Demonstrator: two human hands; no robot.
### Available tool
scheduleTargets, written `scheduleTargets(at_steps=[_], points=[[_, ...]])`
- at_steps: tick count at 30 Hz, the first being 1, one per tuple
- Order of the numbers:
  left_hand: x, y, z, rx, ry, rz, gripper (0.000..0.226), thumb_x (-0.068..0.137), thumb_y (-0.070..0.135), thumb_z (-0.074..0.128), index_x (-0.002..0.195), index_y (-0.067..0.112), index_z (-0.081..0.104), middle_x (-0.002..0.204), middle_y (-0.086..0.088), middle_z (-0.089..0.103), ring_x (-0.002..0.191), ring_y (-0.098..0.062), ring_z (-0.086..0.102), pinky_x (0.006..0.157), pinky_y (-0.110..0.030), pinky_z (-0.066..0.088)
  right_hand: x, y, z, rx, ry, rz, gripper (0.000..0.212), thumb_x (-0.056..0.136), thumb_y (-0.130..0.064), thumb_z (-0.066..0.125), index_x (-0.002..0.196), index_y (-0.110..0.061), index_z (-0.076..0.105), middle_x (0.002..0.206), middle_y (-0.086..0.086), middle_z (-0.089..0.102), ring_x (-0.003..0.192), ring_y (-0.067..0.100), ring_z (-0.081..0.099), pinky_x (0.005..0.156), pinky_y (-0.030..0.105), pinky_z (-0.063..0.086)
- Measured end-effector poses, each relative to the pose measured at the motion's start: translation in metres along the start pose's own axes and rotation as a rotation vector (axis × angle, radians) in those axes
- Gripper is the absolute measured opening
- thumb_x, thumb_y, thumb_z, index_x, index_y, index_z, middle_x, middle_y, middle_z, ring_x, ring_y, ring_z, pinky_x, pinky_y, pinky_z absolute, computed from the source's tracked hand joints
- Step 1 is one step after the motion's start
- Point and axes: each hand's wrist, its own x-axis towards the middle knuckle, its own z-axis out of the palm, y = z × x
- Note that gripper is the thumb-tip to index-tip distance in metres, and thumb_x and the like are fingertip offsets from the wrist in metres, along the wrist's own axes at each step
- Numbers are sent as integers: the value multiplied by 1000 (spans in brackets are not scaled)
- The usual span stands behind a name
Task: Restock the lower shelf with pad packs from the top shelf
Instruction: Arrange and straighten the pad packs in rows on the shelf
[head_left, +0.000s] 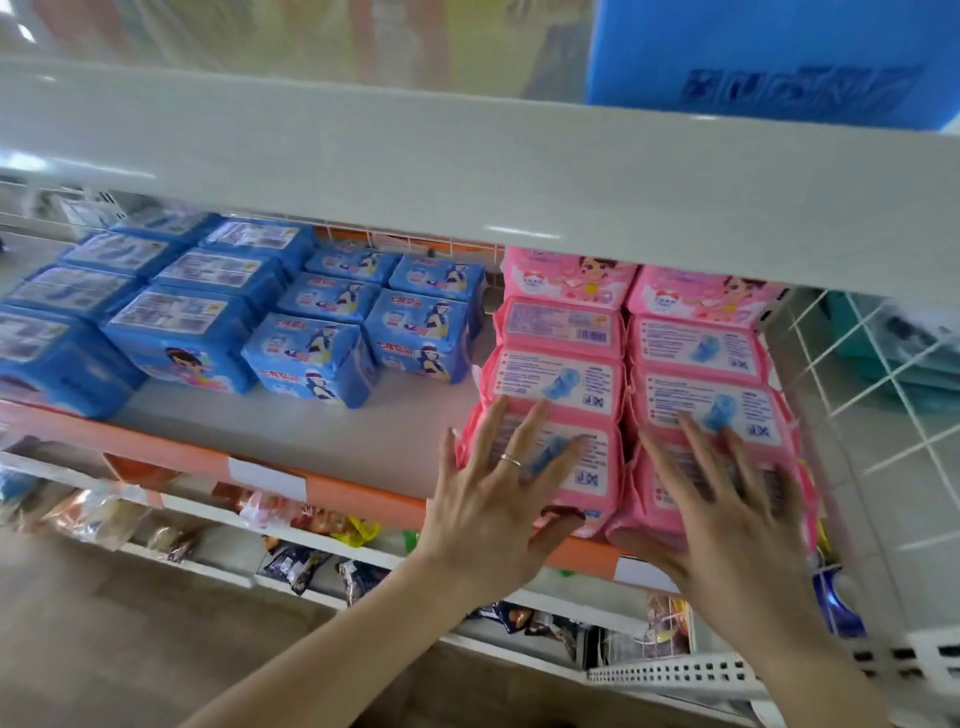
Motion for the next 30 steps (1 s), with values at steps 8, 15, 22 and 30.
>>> scheduleTargets(at_steps=[8,15,22,30], points=[[-40,-72,-42,-92,181,60,77,94,67,45,155,23,29,164,-7,26,150,-32,24,106,-69,36,-15,-70,-21,164,207,127,81,87,-75,29,156,-33,24,162,3,23,146,31,25,113,68,18],[-76,-152,-69,-142,249,55,73,92,66,46,149,20,45,160,-6,34,148,-33,30,107,-61,38,-3,-177,-43,245,341,87,72,92,-71,33,151,-30,32,158,7,36,143,35,35,108,71,28],[-92,-192,-97,-268,343,111,73,93,64,47,151,20,40,160,-5,32,145,-34,35,106,-60,40,-11,-242,-86,294,472,109,62,92,-59,44,147,-29,41,157,-5,36,144,21,35,107,68,32],[-105,-175,-153,-303,533,176,66,92,62,45,142,20,51,152,-6,45,136,-33,47,103,-59,45,-26,-256,-157,336,699,38,60,93,-56,49,146,-28,41,155,-4,40,140,18,40,106,61,38]])
